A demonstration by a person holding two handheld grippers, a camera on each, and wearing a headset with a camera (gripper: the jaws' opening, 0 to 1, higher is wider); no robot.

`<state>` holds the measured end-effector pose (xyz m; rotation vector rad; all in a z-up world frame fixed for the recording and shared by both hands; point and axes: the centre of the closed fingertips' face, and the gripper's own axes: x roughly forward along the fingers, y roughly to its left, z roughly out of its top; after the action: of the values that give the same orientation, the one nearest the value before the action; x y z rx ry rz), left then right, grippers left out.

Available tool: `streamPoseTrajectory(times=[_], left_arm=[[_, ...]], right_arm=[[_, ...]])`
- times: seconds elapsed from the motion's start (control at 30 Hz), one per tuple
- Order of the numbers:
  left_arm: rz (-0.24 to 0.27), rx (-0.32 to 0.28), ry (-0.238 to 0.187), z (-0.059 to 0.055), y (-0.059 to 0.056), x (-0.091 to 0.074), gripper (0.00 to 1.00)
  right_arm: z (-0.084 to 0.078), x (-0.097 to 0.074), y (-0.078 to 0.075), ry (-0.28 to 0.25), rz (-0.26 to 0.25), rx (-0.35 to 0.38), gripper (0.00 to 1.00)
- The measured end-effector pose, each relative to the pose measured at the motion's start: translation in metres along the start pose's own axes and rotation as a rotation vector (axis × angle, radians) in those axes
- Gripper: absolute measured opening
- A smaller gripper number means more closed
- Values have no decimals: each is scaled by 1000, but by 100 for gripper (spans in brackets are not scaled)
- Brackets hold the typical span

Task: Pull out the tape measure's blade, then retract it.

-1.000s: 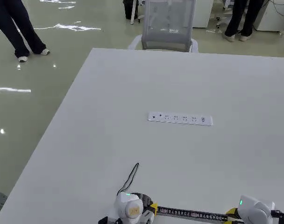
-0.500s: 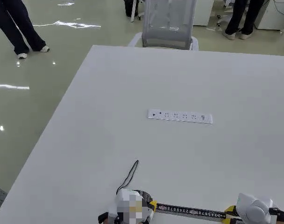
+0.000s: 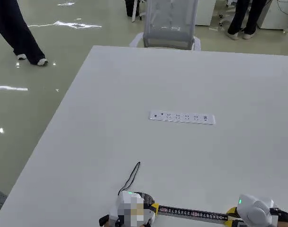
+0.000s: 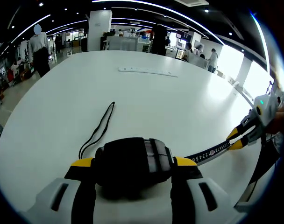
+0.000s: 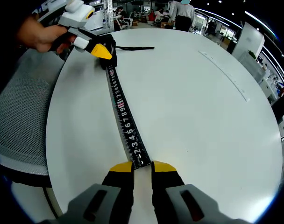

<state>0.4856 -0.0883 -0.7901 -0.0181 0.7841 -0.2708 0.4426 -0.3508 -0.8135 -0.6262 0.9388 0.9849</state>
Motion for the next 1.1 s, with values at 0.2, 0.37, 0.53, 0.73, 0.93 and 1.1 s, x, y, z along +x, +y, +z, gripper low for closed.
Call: streamPoseTrajectory(times=[0.2,0.37,0.53,0.73,0.93,1.1], left_arm=[[-1,-1,2,-1,0,0,61],[-1,-2,-1,-1,0,0,61],[-4,-1,1,-1,0,0,61],[-3,-2,-1,0,0,0,62],[-5,-3,1,0,1,0,62],[-4,-6,2,0,0,0,62]], right_arm=[[4,3,1,-2,5,-3,12],[8,5,3,-4,7,-3,12],[12,6,4,-6,9,-6,12],[16,8,5,-7,9,-5,12],[20,11,6,-7,15,-7,12],[25,13,8,-10,18,-4,12]])
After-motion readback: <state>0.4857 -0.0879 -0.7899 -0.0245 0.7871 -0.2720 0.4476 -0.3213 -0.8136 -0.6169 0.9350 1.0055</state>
